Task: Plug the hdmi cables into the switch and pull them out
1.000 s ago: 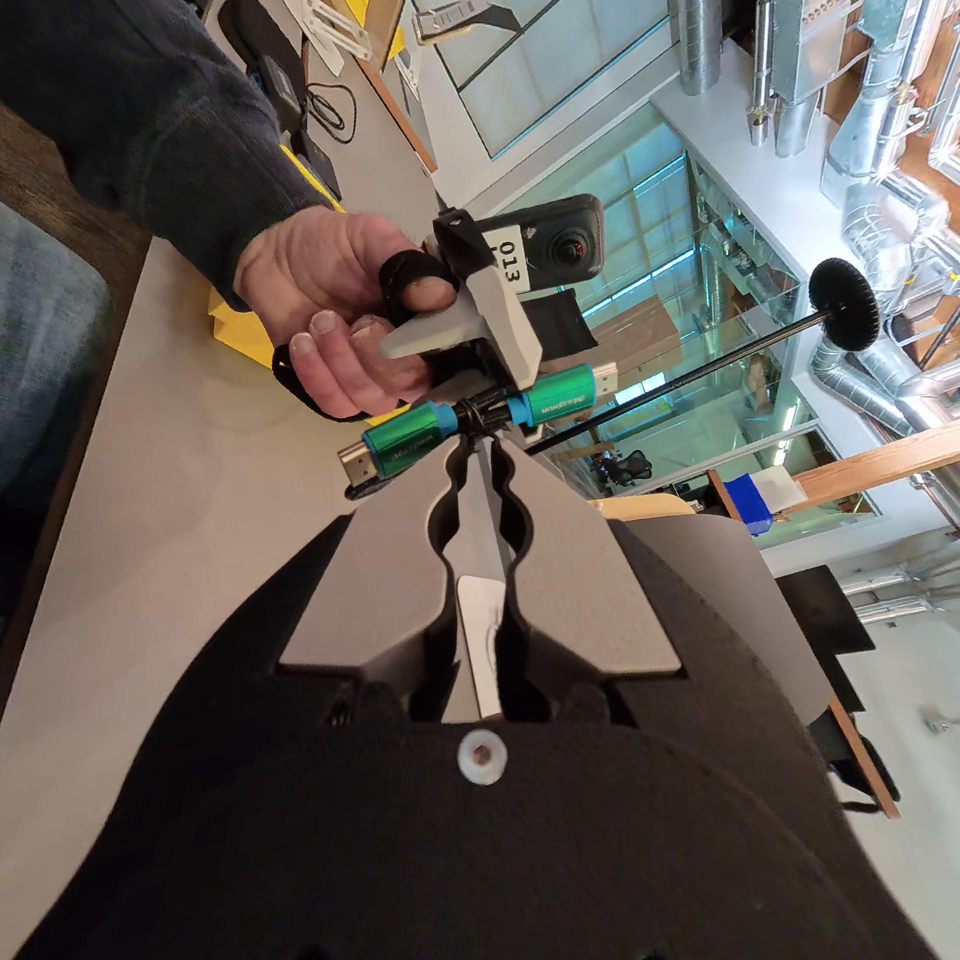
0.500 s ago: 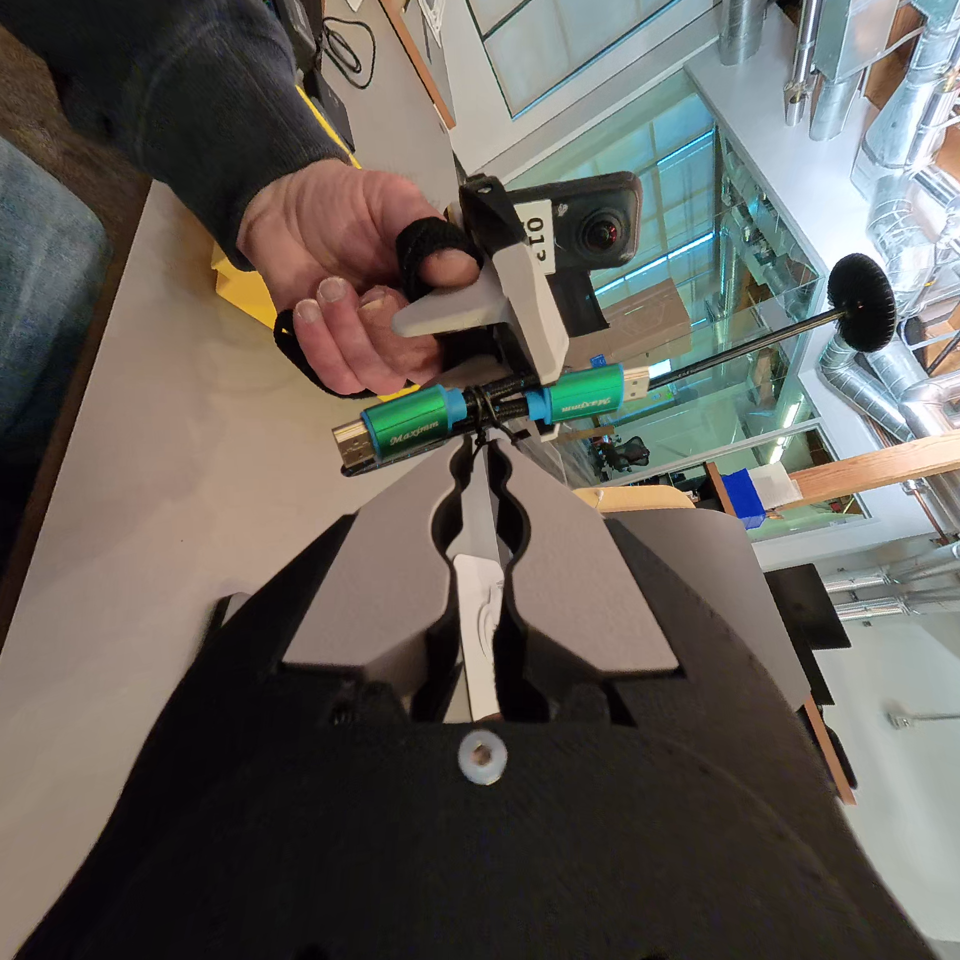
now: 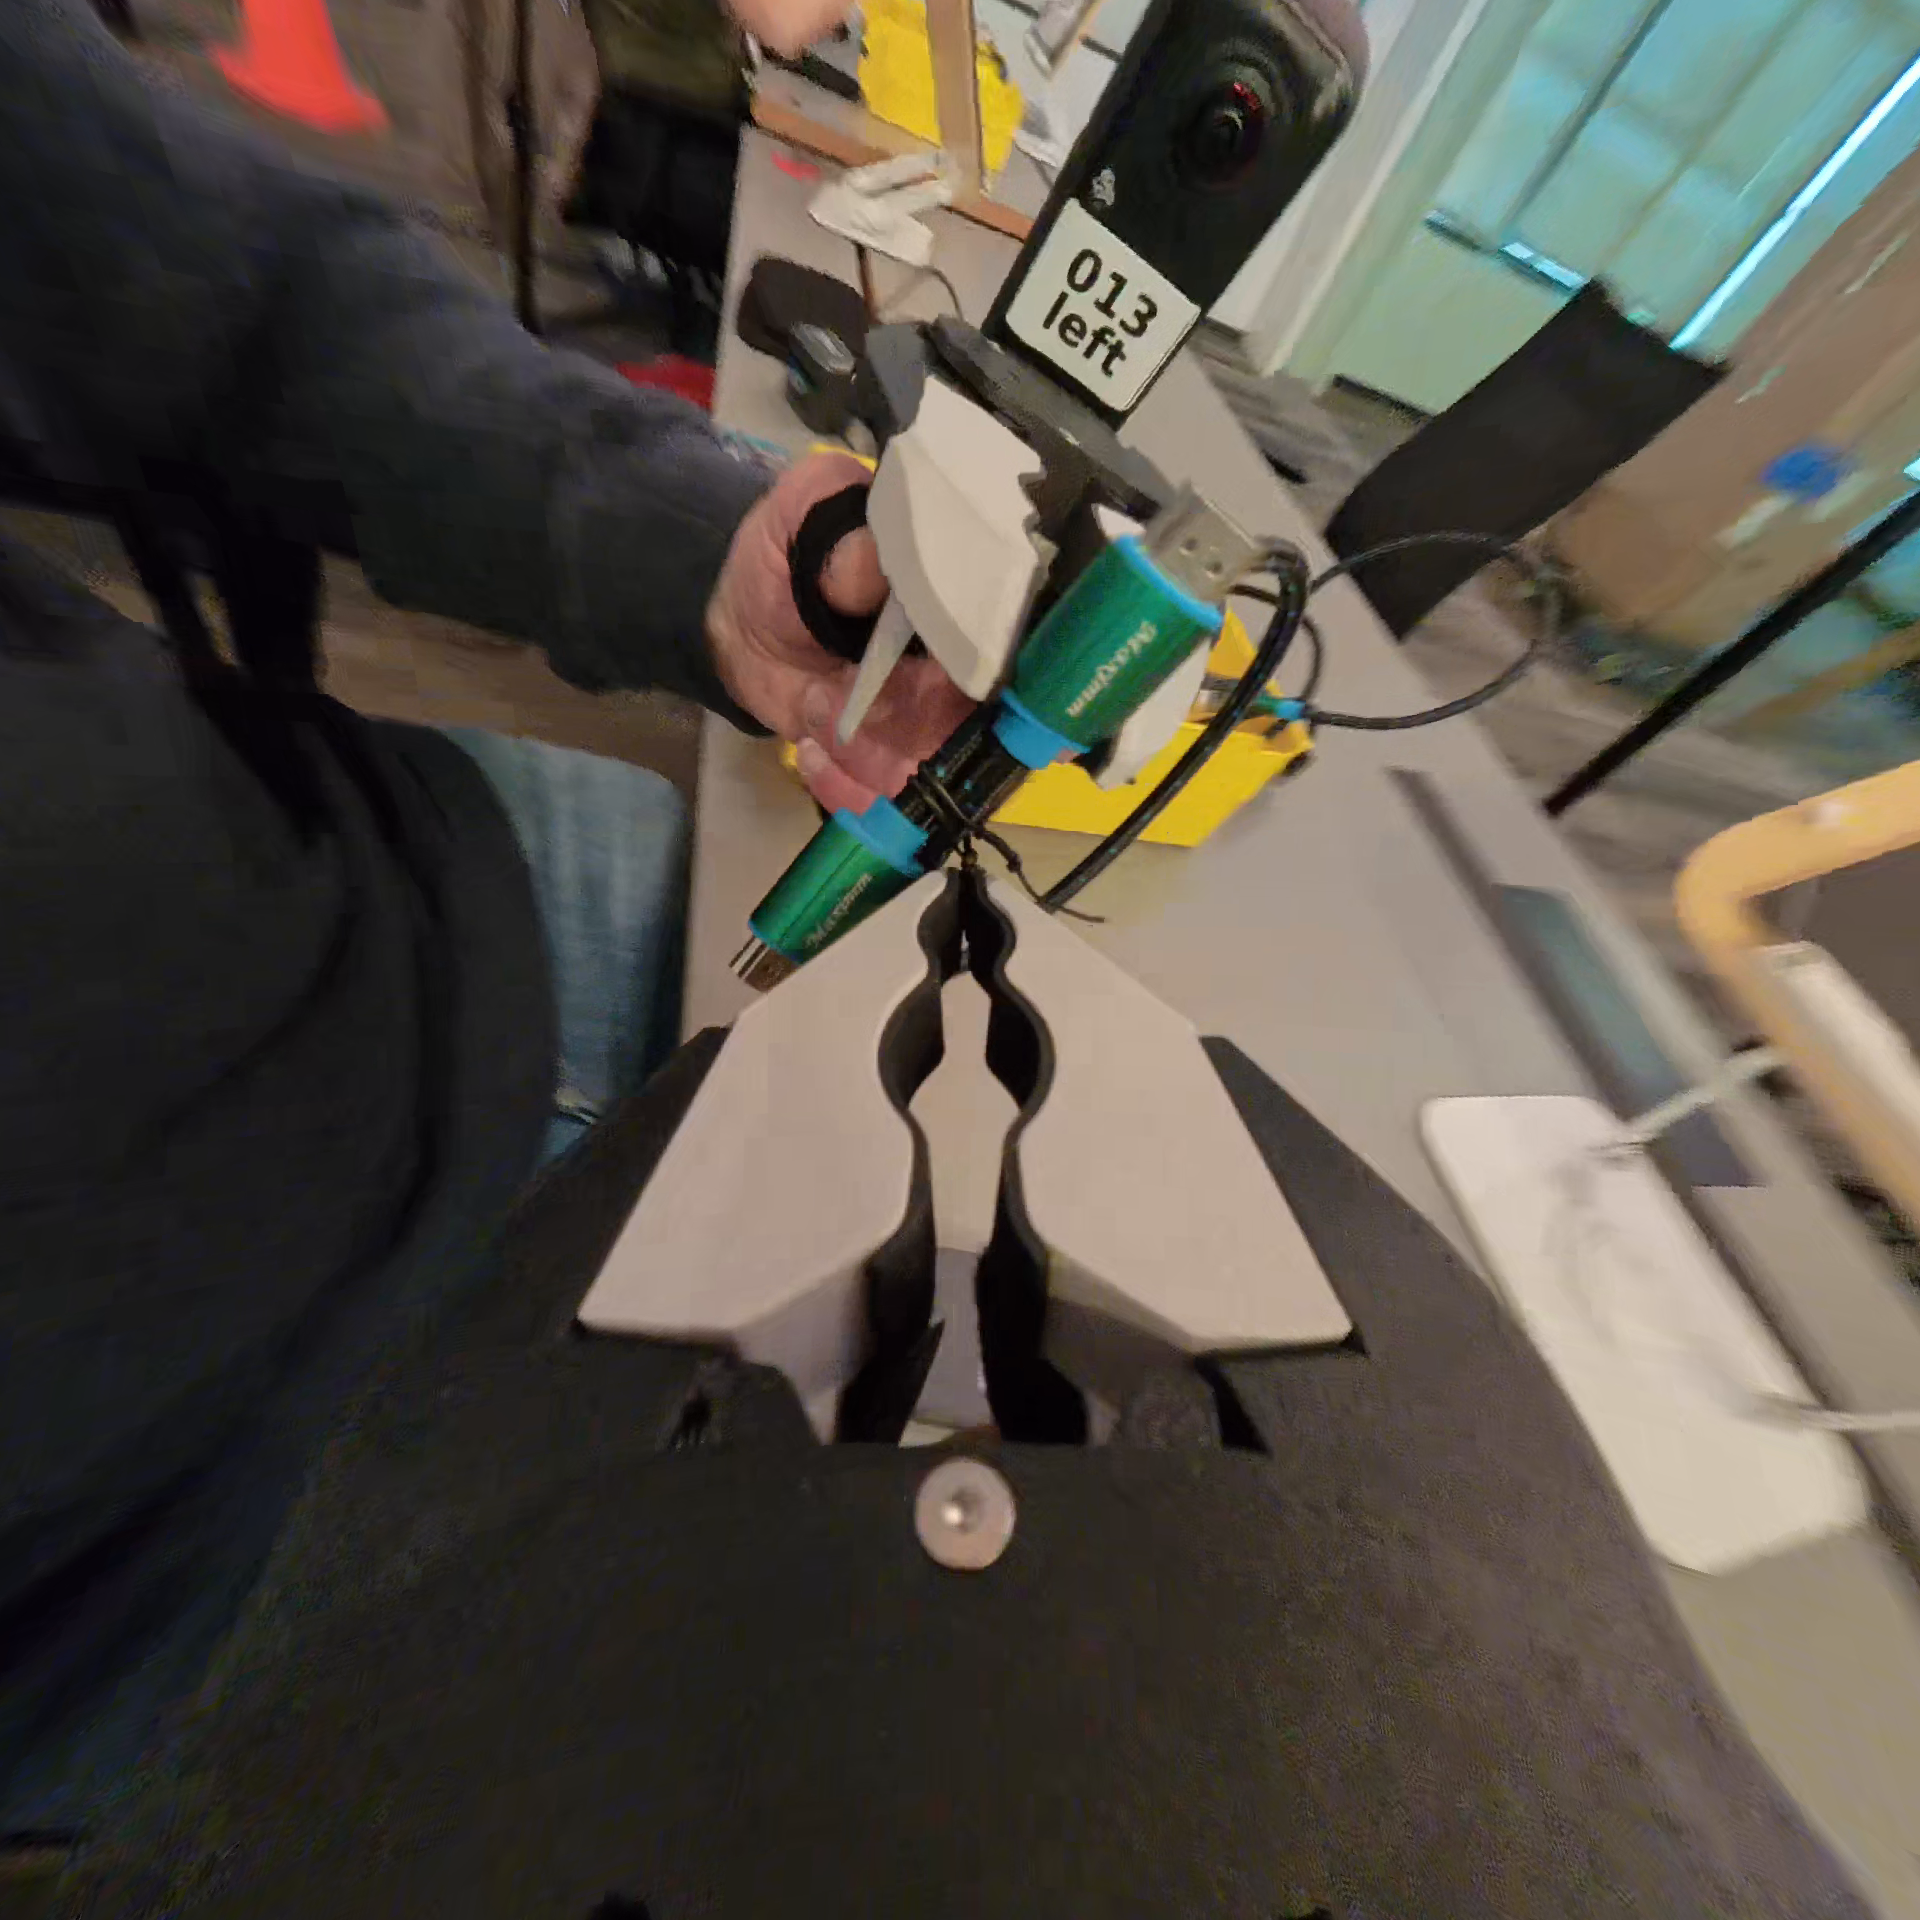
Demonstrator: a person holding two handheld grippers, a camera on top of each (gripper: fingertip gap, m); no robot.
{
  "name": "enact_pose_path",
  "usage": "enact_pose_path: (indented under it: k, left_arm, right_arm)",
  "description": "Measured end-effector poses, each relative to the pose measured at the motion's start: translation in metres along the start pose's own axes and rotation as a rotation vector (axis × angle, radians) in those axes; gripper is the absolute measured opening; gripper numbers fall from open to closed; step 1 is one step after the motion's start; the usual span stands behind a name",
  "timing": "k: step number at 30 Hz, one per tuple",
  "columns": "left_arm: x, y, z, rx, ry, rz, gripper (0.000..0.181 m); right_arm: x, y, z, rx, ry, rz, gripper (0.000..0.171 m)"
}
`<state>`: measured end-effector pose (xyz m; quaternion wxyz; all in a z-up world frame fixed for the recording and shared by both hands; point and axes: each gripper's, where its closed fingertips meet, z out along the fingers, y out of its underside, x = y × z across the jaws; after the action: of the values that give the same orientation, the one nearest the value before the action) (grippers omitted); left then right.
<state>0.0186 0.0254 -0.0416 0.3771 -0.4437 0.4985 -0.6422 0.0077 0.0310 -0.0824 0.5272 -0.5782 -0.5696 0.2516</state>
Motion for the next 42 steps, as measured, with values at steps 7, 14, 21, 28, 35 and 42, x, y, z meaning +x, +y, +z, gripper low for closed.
enact_pose_path:
  k: [7, 14, 21, 28, 35, 42]
  left_arm:
    - [0.004, 0.008, 0.001, -0.12, -0.032, 0.148, 0.019]
    - [0.004, 0.001, -0.004, -0.125, -0.045, 0.181, 0.019]
    - [-0.004, -0.014, -0.016, -0.007, -0.044, 0.077, 0.019]
    - [-0.005, -0.019, -0.016, 0.053, -0.027, 0.009, 0.019]
    - [-0.01, -0.017, -0.015, 0.103, -0.016, -0.068, 0.019]
    - [-0.011, -0.017, -0.015, 0.104, -0.02, -0.069, 0.019]
  right_arm:
    - [-0.013, -0.002, 0.001, 0.148, -0.332, 0.536, 0.0]
    - [-0.005, -0.01, 0.001, 0.309, -0.378, 0.613, 0.0]
    - [0.01, -0.005, 0.004, 0.206, -0.054, 0.204, 0.003]
    - [0.024, -0.01, -0.001, 0.103, 0.246, -0.209, 0.014]
    - [0.023, -0.013, 0.004, -0.074, 0.443, -0.598, 0.012]
    - [0.022, -0.016, 0.001, -0.101, 0.483, -0.662, 0.001]
